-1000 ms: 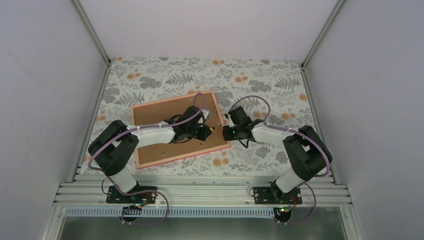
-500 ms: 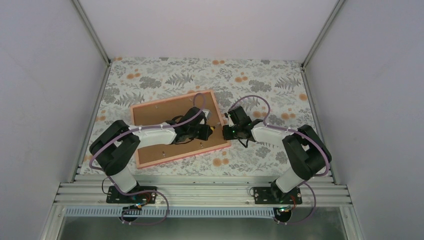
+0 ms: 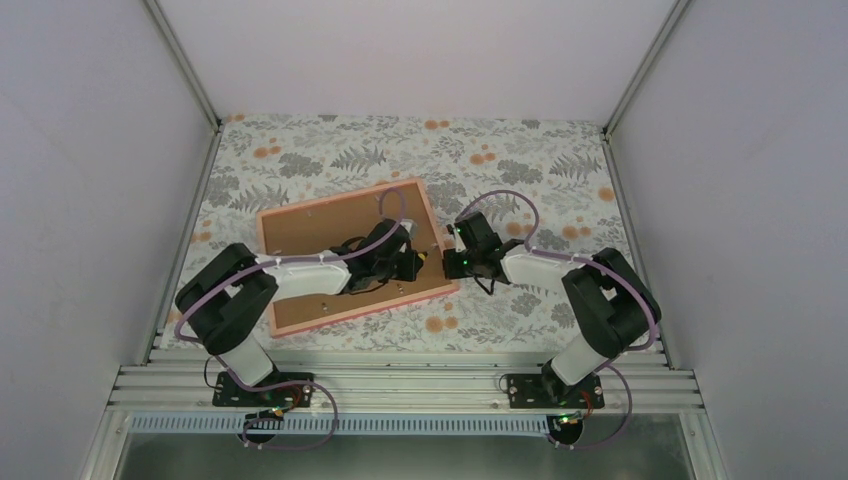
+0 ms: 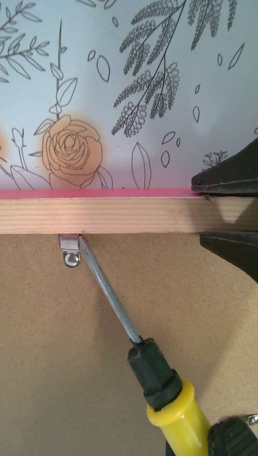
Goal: Take the photo out of the frame
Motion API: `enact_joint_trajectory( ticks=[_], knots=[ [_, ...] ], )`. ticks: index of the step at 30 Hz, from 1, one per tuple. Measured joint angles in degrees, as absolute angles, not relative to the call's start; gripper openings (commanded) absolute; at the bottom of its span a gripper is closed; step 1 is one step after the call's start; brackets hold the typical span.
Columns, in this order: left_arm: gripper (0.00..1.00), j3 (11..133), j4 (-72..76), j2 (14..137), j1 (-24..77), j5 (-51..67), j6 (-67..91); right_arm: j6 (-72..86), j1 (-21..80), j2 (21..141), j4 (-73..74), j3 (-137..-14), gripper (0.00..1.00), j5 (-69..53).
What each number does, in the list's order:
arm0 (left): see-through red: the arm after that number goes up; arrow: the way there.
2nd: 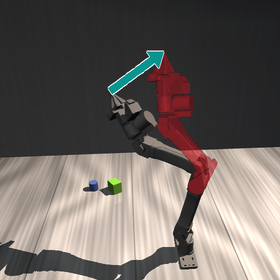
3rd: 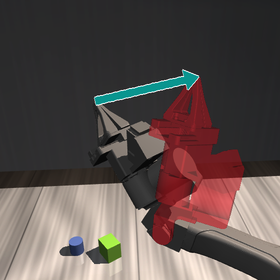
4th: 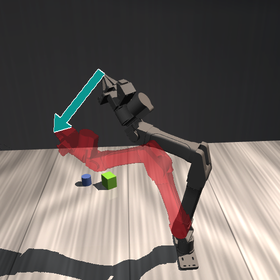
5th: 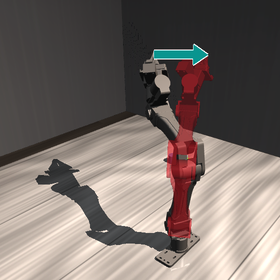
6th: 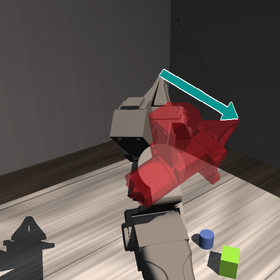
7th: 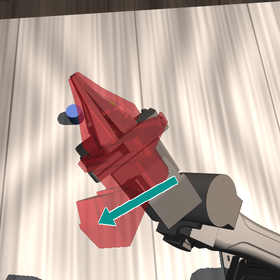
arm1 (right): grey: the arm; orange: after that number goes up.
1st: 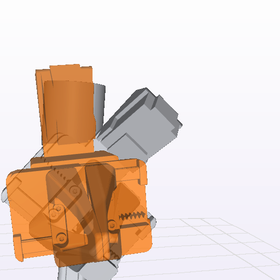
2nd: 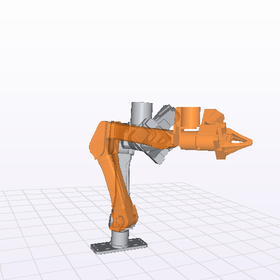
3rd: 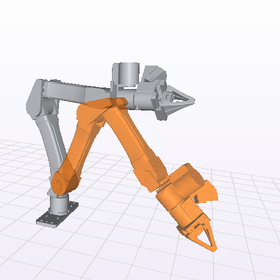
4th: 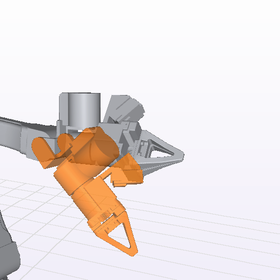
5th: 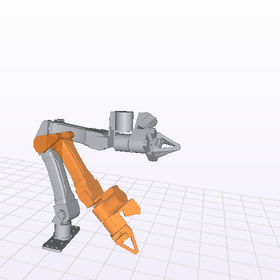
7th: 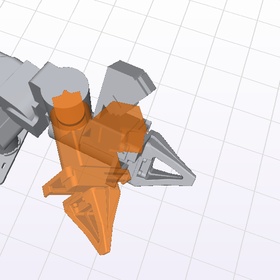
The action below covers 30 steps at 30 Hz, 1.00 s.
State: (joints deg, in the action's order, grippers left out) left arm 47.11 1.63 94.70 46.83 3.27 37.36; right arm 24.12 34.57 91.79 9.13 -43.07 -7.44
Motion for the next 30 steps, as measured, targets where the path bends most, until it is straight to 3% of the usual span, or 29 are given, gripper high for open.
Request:
enact_joint_trajectory(
  ticks=[17,24,30],
  knots=[
    [0.02,42.06,5.56,90.94,46.89,0.27,41.87,26.70,34.85,91.53,-0.05,-38.83,0.04,-11.18],
    [0.02,39.59,7.88,86.04,43.97,-12.34,43.86,27.53,34.85,89.84,0.05,-37.10,0.05,-12.19],
    [0.02,38.65,8.73,85.25,44.14,-12.16,43.46,27.49,34.85,89.45,0.95,-37.06,0.06,-12.40]
  ],
)
